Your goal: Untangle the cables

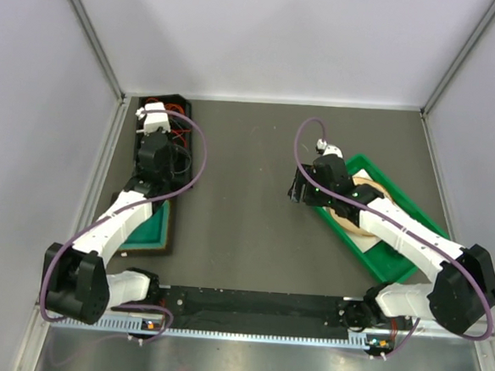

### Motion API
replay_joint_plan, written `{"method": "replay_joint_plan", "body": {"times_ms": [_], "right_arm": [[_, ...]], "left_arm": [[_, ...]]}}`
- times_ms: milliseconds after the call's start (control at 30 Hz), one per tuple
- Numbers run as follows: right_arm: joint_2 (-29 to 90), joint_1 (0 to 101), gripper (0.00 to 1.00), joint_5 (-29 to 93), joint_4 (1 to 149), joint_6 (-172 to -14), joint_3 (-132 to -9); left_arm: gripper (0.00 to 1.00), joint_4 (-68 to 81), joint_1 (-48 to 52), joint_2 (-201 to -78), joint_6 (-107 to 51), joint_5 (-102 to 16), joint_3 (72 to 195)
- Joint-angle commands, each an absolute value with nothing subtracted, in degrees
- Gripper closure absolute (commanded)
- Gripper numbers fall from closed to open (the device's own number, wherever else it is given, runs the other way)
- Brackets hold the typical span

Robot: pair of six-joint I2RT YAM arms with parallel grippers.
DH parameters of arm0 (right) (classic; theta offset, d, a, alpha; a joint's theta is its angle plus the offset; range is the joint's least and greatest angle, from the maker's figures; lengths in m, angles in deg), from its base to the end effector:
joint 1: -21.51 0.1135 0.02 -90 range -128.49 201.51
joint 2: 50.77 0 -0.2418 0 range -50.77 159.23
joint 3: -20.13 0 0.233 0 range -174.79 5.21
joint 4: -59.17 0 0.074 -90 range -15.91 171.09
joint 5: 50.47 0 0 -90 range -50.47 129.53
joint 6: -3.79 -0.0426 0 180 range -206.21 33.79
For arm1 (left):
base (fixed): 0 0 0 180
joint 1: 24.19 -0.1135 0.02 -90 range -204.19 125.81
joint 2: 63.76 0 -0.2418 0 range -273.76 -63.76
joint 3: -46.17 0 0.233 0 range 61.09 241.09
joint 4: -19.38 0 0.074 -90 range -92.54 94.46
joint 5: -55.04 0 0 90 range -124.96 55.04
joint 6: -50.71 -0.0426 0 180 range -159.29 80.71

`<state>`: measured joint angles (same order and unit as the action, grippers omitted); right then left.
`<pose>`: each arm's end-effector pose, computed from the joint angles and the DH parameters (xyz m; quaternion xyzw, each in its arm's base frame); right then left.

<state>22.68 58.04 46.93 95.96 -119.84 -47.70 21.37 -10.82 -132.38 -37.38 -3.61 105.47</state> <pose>0.2193 0.1556 0.2441 0.0029 0.9135 0.1831 0.3634 0.2690 -0.0412 0.2868 -0.1054 0.7371 0.1165 0.6572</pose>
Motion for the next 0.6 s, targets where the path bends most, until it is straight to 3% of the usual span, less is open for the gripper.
{"method": "replay_joint_plan", "body": {"times_ms": [0,333,567], "right_arm": [[22.89,58.42,0.32,46.92,93.87,-119.79,-48.15],[22.36,58.42,0.32,46.92,93.61,-119.87,-47.27],[22.36,58.42,0.32,46.48,93.25,-119.79,-47.27]], "left_arm": [[1.0,31.52,-11.79,-131.0,-42.54,-5.07,107.76],[1.0,44.25,-14.87,-134.87,-40.97,-3.51,95.04],[1.0,41.22,-14.96,-132.85,-35.08,0.81,90.98]]}}
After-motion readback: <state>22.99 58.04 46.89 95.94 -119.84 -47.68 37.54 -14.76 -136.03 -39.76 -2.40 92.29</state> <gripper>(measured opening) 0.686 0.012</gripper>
